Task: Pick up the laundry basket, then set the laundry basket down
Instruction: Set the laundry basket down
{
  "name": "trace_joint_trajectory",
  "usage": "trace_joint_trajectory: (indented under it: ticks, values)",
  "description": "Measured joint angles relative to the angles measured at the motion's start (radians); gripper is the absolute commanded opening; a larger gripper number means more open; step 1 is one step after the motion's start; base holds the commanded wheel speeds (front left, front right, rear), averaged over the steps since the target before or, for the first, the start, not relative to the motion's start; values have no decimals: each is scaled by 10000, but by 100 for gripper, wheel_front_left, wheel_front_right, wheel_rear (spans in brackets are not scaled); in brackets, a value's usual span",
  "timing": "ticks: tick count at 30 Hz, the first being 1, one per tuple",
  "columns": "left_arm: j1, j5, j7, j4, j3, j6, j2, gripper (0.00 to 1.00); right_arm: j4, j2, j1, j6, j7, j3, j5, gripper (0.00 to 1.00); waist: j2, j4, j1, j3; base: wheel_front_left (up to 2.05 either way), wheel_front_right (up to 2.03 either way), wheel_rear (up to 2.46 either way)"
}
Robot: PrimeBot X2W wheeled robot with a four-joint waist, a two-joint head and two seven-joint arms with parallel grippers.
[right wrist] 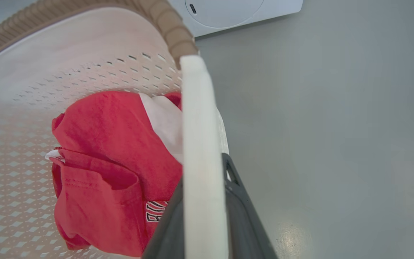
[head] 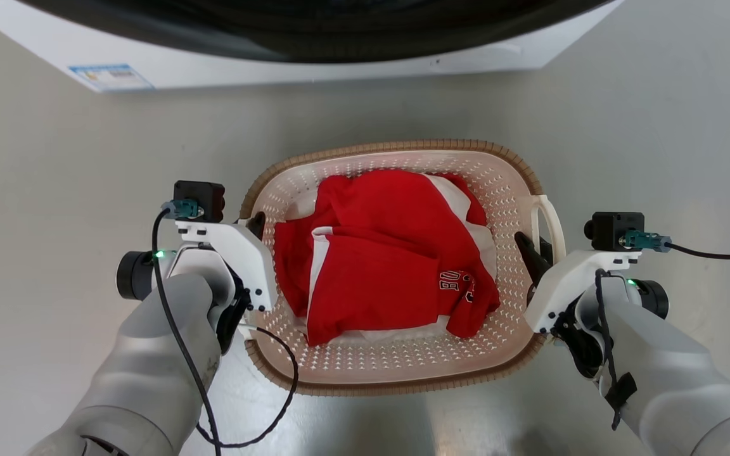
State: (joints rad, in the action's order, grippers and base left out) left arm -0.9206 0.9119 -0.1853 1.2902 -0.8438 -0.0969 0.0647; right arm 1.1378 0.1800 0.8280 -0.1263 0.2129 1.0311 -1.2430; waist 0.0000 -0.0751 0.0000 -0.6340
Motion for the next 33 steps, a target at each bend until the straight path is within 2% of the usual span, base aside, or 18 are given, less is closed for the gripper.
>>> trace_joint_trajectory:
  ticks: [18, 33]
  values:
    - [-1109, -334, -408, 42, -140, 192, -42, 0, -238, 165, 795, 0, 336, -61, -115, 0, 0, 243, 0, -1775, 0, 0, 0]
    - [-1772, -514, -660, 42, -157, 545, -123, 0, -754, 370, 1162, 2, 337, -1331, 1103, 0, 0, 570, 0, -2705, 0, 0, 0]
